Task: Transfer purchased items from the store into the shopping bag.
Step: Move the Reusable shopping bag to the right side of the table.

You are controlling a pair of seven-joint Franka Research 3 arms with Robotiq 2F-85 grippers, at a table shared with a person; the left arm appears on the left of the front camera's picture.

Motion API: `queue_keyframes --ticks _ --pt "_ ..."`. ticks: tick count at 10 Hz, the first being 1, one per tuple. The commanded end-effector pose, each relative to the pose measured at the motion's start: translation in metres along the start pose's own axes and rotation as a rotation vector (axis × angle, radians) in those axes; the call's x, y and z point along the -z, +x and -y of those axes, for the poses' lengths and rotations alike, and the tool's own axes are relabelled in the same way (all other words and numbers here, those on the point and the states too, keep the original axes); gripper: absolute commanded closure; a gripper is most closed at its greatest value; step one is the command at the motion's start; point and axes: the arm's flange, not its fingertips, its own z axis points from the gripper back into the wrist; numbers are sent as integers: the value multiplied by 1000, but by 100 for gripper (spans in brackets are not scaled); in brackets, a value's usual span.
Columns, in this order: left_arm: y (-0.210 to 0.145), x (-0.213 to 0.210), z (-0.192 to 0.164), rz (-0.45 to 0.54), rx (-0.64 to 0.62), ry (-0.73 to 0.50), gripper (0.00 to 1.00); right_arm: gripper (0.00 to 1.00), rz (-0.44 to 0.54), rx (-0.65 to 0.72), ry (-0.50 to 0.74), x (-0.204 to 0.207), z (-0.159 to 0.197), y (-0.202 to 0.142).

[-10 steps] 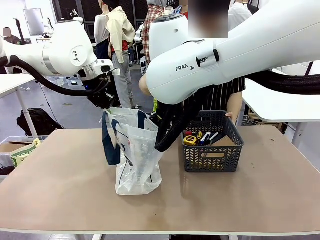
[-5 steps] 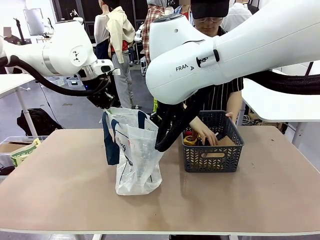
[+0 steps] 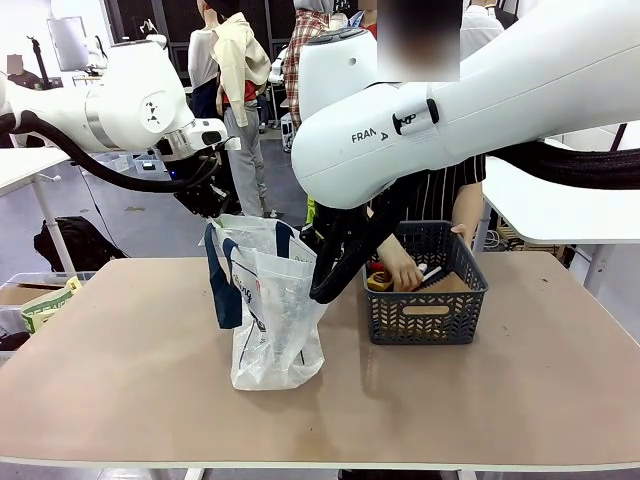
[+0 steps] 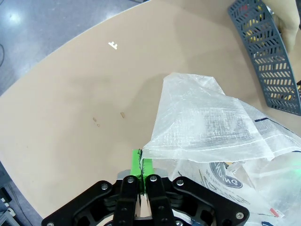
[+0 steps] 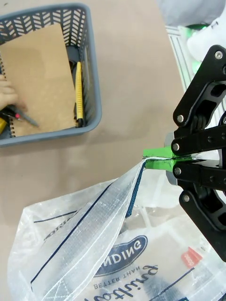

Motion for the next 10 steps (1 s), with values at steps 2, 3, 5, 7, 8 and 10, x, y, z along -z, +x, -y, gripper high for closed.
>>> queue_keyframes --ticks 2,3,5,7,8,10 --pt "0 -1 -1 6 -3 4 100 100 1 -8 -1 1 1 -1" --pt "0 -1 -1 6 -3 4 100 100 1 -8 -1 1 1 -1" --pt "0 -1 -1 6 -3 4 100 100 1 -8 -1 1 1 -1" --pt "0 -1 -1 6 -3 4 100 100 1 -8 -1 1 1 -1" --pt "0 -1 -1 6 -3 4 100 100 1 -8 -1 1 1 -1" --pt "0 -1 -1 6 -3 4 100 100 1 -8 -1 1 1 -1"
